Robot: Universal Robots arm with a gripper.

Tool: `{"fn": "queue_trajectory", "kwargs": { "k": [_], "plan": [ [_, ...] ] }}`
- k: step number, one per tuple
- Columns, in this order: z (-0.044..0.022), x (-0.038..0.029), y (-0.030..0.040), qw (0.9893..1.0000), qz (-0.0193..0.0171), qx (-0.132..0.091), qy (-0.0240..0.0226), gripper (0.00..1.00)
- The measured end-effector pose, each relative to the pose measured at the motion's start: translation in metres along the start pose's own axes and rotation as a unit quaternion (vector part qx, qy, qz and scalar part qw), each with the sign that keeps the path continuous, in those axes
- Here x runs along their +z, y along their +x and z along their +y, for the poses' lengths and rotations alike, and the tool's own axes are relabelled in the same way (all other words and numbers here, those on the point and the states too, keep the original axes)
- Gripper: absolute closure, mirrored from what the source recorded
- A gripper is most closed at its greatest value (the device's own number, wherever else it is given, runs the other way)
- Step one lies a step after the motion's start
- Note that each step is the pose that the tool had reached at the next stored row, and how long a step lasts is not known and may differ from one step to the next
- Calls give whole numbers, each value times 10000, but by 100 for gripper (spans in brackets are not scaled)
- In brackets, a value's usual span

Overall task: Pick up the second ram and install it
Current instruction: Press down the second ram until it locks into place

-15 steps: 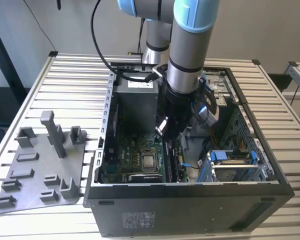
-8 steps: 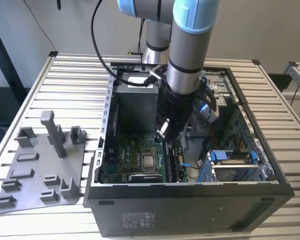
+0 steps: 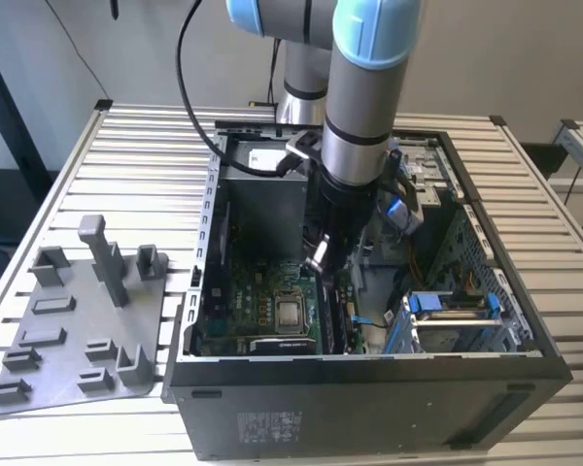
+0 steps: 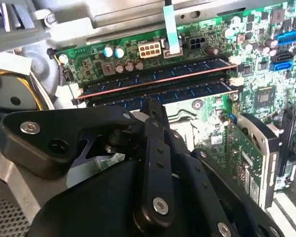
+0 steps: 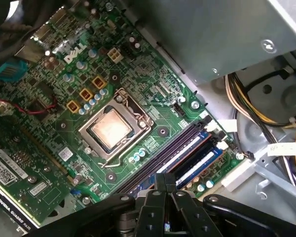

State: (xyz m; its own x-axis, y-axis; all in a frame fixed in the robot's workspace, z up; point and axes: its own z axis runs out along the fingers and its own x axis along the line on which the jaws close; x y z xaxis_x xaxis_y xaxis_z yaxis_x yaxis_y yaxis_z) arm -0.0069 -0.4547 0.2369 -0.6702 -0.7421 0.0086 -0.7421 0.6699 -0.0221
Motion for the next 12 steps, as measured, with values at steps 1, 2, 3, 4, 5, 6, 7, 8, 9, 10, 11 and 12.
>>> {"fn": "queue_trajectory", "kwargs": {
  "k": [1,2,3,4,5,6,7,8,9,10,11,12],
  "plan": [
    [1,1,1,10000,-1,-78,1,89],
    [3,1,2,9999,-2,-156,2,89],
    [3,2,3,9997,-5,-238,2,89],
    [4,3,4,9995,-7,-319,2,89],
    [6,5,6,9992,-10,-393,3,89],
    [8,6,7,9989,-11,-465,4,89],
    [10,7,8,9985,-12,-539,4,89],
    [11,8,10,9981,-13,-613,5,89],
    [14,9,12,9977,-14,-683,6,89],
    [16,11,14,9972,-17,-745,6,89],
    [19,14,17,9967,-19,-808,6,89],
    [22,17,19,9962,-20,-871,7,89]
  ]
}}
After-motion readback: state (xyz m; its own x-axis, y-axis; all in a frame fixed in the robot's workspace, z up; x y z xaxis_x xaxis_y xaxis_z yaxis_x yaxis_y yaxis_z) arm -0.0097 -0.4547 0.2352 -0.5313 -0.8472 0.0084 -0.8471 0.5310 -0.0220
